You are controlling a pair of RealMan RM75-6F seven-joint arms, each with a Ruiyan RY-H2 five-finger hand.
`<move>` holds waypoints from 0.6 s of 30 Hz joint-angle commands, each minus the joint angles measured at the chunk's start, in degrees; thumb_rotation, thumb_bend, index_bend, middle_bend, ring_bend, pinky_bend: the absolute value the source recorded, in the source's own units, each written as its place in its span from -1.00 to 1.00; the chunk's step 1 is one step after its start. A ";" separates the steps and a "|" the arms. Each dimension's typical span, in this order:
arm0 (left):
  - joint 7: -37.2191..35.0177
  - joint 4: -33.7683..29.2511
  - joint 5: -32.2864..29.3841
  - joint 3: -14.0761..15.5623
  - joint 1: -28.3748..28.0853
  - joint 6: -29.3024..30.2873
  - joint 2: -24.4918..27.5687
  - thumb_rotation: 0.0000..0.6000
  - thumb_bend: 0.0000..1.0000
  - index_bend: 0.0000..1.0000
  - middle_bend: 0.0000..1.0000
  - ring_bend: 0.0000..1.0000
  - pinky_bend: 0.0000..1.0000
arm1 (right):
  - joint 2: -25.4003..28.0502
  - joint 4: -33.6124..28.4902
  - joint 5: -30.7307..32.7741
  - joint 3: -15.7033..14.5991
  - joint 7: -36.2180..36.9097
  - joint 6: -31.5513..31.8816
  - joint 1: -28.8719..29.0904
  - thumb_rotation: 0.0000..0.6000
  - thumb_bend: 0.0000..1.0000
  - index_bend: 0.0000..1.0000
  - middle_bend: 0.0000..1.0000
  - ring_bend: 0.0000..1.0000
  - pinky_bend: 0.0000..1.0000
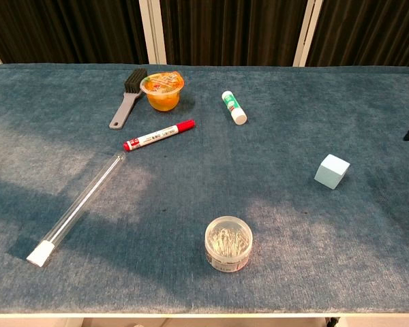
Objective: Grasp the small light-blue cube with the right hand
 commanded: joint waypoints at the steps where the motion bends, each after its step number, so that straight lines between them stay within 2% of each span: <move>1: -0.07 0.01 -0.03 0.00 0.01 -0.04 0.04 1.00 -0.47 -0.81 -1.00 -1.00 -0.82 | -2.22 1.41 0.54 0.84 0.77 -0.64 1.18 1.00 -0.49 -0.30 -0.49 -0.55 -0.66; 18: -0.21 0.23 -0.04 -0.08 -0.11 -0.27 0.04 1.00 -0.47 -0.81 -1.00 -1.00 -0.82 | -12.40 10.03 2.53 3.01 4.70 -2.52 5.89 1.00 -0.49 -0.17 -0.46 -0.48 -0.65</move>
